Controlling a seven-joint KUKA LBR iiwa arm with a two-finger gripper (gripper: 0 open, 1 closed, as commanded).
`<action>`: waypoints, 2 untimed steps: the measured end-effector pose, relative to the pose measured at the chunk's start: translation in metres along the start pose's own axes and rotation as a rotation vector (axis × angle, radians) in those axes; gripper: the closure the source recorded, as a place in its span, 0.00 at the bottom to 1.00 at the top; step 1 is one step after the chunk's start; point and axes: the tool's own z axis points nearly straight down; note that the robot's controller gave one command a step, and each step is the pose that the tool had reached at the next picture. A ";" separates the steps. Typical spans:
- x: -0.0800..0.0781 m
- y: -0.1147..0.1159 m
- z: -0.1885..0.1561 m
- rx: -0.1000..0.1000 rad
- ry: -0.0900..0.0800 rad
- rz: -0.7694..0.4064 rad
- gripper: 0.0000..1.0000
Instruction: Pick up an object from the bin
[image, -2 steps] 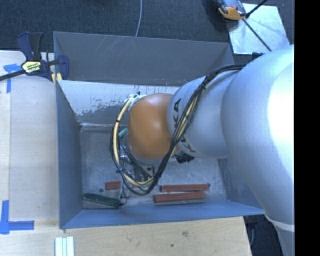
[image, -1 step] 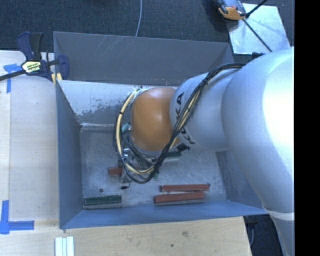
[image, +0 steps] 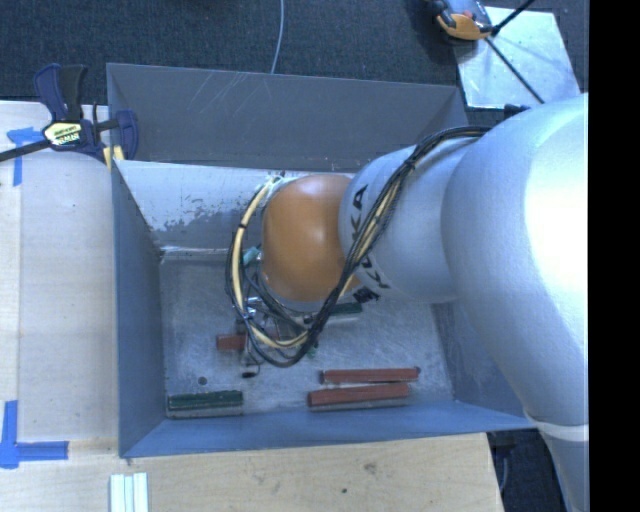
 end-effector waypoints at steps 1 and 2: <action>0.028 -0.030 -0.142 0.000 -0.001 -0.077 1.00; 0.029 -0.030 -0.141 0.000 0.000 -0.076 0.00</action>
Offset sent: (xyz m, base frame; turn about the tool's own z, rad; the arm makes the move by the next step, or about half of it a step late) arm 0.0000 0.0000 0.0000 0.0000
